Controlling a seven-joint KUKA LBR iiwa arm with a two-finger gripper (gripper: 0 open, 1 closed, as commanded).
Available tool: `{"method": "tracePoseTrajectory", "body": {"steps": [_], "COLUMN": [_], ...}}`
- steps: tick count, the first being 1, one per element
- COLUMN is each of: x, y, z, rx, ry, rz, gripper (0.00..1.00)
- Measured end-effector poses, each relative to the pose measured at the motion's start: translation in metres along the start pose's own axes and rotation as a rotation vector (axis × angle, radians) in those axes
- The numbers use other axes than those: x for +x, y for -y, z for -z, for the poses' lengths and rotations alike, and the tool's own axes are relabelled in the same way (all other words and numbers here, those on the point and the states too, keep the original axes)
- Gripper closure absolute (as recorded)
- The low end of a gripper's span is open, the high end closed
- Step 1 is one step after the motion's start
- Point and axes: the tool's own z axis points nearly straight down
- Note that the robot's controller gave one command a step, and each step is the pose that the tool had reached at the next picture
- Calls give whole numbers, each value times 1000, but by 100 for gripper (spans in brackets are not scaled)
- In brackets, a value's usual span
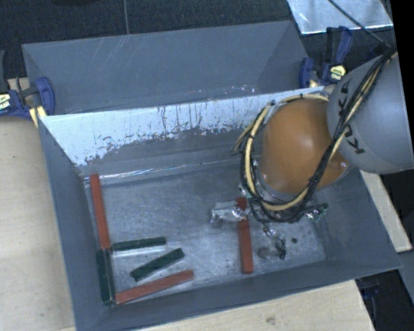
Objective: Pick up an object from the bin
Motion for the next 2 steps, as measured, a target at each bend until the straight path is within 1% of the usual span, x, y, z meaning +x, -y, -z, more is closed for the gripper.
{"method": "tracePoseTrajectory", "body": {"steps": [1, 2], "x": [-1, -2], "y": [0, 0], "z": [0, 1], "rx": [1, 2], "ry": [1, 3], "rz": [2, 2], "gripper": [0, 100]}}
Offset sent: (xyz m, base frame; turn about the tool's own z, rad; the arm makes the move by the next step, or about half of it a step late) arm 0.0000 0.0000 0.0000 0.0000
